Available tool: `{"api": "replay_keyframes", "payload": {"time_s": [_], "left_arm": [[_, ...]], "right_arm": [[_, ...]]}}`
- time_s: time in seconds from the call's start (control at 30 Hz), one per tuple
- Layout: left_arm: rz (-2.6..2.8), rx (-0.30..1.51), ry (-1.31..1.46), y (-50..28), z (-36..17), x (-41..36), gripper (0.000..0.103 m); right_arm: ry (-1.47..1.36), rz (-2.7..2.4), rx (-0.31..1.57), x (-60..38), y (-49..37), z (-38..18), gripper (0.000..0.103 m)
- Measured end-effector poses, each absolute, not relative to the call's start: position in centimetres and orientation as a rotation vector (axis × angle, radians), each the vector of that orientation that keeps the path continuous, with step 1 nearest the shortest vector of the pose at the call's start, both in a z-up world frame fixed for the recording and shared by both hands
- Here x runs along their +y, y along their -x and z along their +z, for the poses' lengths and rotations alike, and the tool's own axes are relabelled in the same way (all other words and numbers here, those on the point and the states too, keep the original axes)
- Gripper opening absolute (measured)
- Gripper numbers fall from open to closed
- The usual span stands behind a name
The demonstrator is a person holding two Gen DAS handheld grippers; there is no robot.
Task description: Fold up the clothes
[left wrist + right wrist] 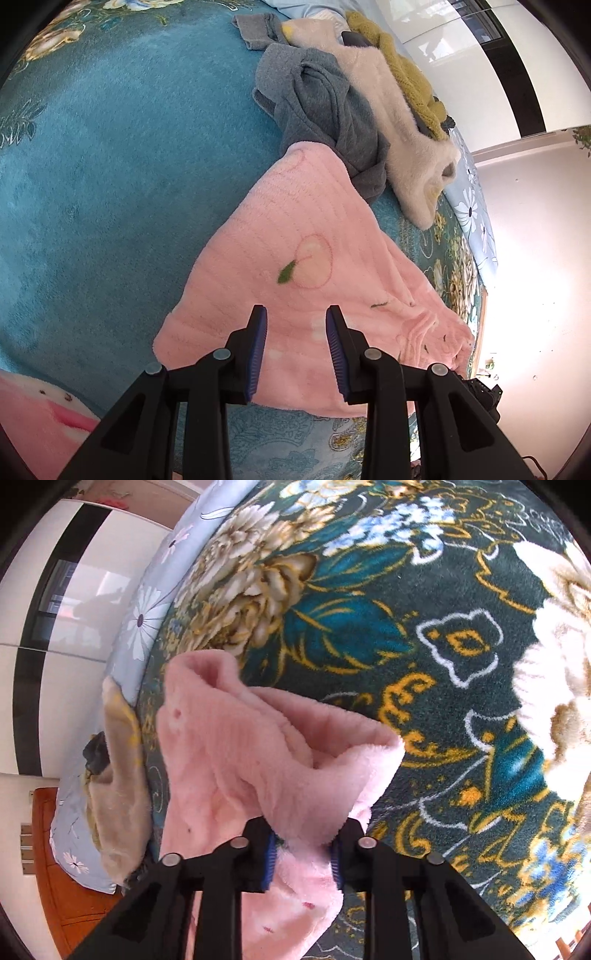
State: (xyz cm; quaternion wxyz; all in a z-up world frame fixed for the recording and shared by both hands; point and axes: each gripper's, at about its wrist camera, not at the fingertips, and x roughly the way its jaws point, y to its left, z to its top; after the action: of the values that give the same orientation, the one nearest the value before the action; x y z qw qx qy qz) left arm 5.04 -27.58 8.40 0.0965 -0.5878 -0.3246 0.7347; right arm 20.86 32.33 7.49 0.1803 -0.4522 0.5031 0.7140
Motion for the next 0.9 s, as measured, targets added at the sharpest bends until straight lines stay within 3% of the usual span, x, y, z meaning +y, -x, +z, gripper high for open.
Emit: {"api": "replay_keyframes", "payload": {"time_s": [0.13,0.27,0.43,0.57,0.73,0.83,0.9], "left_arm": [[2.162,-0.982,1.729,-5.2,8.4,-28.0,0.033],[2.170,-1.007,1.689,-6.0,9.1,-29.1,0.033],[2.229,-1.038,1.616,-7.4,10.6,-31.2,0.033],[2.263,-1.136,1.542,-8.4,11.4,-33.6,0.034],[2.233,-1.269,1.508,-9.1,11.1,-35.6,0.041],[2.204,-1.284,1.516,-8.5,10.6,-34.9,0.043],[2.189,-1.270,1.524,-8.3,10.6,-34.6,0.044]], "right_arm": [[1.257,2.205,1.346,29.4,-19.1,13.2,0.019],[1.300,2.602,1.023,21.3,-15.9,22.1,0.019],[1.366,2.998,0.771,8.1,-14.1,28.3,0.019],[1.582,3.139,0.527,-2.9,-13.0,27.2,0.019],[1.942,3.049,0.222,-11.6,-13.6,19.9,0.020],[2.088,2.992,0.131,-13.3,-14.1,17.1,0.025],[2.131,3.011,0.084,-13.5,-15.0,16.9,0.042]]}}
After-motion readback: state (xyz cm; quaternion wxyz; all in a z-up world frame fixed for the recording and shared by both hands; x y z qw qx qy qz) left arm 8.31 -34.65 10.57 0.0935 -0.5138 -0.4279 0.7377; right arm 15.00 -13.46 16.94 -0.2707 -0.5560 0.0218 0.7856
